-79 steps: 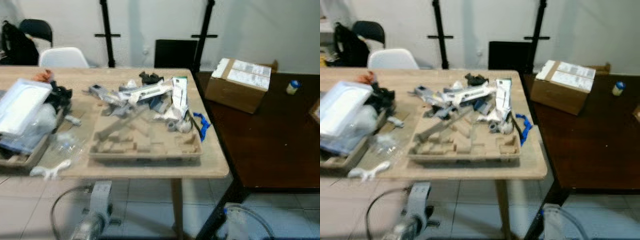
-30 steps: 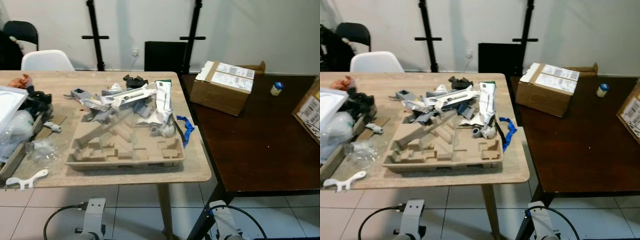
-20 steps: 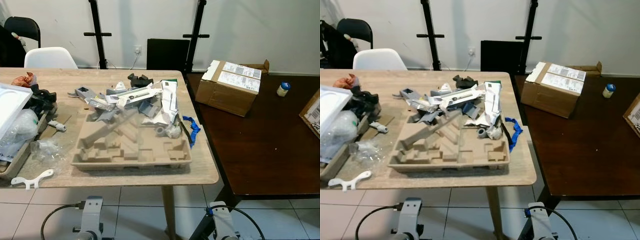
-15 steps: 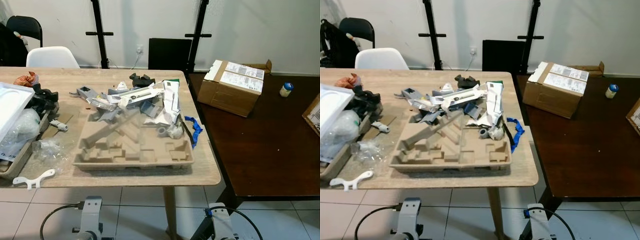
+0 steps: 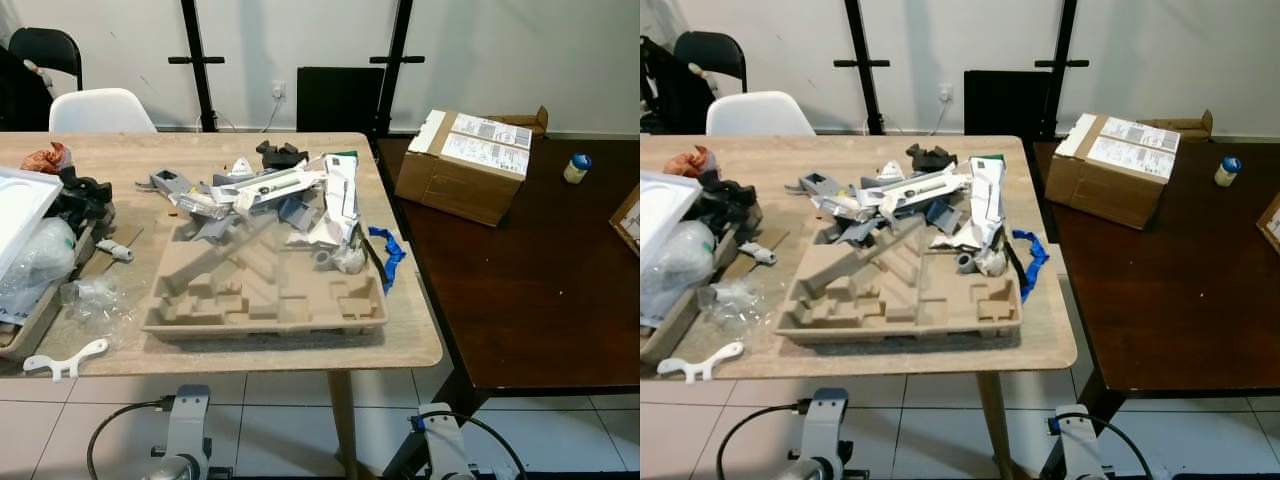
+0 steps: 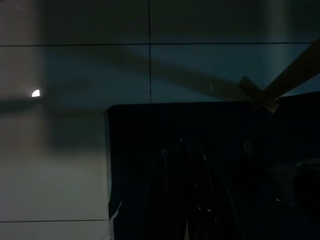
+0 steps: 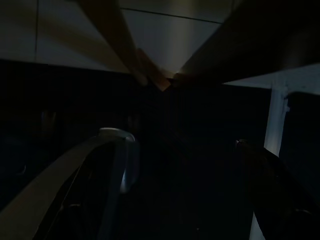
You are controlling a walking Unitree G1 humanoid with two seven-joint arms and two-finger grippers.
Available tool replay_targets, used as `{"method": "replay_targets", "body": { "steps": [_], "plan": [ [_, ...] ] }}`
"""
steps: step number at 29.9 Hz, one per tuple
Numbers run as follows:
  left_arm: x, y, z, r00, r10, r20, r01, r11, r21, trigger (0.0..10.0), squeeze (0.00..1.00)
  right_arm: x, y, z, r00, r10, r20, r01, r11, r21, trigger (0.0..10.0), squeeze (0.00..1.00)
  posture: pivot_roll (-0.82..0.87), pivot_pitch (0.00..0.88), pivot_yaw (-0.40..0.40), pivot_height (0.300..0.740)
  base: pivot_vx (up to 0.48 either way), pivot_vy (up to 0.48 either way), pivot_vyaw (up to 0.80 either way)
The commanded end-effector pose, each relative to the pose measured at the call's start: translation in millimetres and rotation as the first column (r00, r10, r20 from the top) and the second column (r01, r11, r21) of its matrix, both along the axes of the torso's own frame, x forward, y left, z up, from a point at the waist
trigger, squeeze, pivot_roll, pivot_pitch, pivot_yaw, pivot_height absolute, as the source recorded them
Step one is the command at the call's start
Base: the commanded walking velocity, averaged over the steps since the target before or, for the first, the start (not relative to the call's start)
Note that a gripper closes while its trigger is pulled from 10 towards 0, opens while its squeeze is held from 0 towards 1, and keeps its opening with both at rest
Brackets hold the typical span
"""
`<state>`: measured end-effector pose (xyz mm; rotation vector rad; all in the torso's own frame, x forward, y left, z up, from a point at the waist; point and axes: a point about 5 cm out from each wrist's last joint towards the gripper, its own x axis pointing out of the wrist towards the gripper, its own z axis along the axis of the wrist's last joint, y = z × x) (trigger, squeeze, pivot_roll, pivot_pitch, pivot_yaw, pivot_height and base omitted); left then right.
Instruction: Picking trash to rubbish bin
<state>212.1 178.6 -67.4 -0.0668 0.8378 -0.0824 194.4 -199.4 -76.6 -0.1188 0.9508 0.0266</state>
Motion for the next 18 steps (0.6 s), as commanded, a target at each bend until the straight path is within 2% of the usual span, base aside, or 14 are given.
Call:
{"method": "replay_targets", "body": {
  "steps": [1,7,16,18],
  "plan": [
    [-6.6,-2.4,-4.1,1.0,-0.016,-0.025,0.016,1.0,0.01,10.0,0.0,-2.0,3.3,-1.5,1.0,0.013,-0.004,-0.013,1.0,0.002,10.0,0.0,-0.07,0.083,-0.009,0.74,0.0,0.0,0.0],
    [-0.7,-7.1,-0.3,1.0,-0.016,0.003,0.016,1.0,-0.014,10.0,0.0,2.3,6.2,0.5,1.0,-0.01,0.017,0.01,1.0,0.016,10.0,0.0,-0.08,0.12,0.01,0.74,0.0,0.0,0.0],
    [5.8,-10.9,4.5,0.999,-0.009,0.044,0.011,1.0,-0.027,10.0,0.0,-0.3,5.9,-0.7,1.0,-0.006,0.011,0.006,1.0,0.011,10.0,0.0,-0.09,0.099,-0.001,0.74,0.0,0.0,0.0],
    [7.2,-13.1,6.5,0.994,-0.084,0.067,0.084,0.996,-0.002,10.0,0.0,-1.1,4.2,-0.7,1.0,-0.004,0.01,0.004,1.0,0.008,10.0,0.0,-0.09,0.096,-0.001,0.74,0.0,0.0,0.0]
  ]
}}
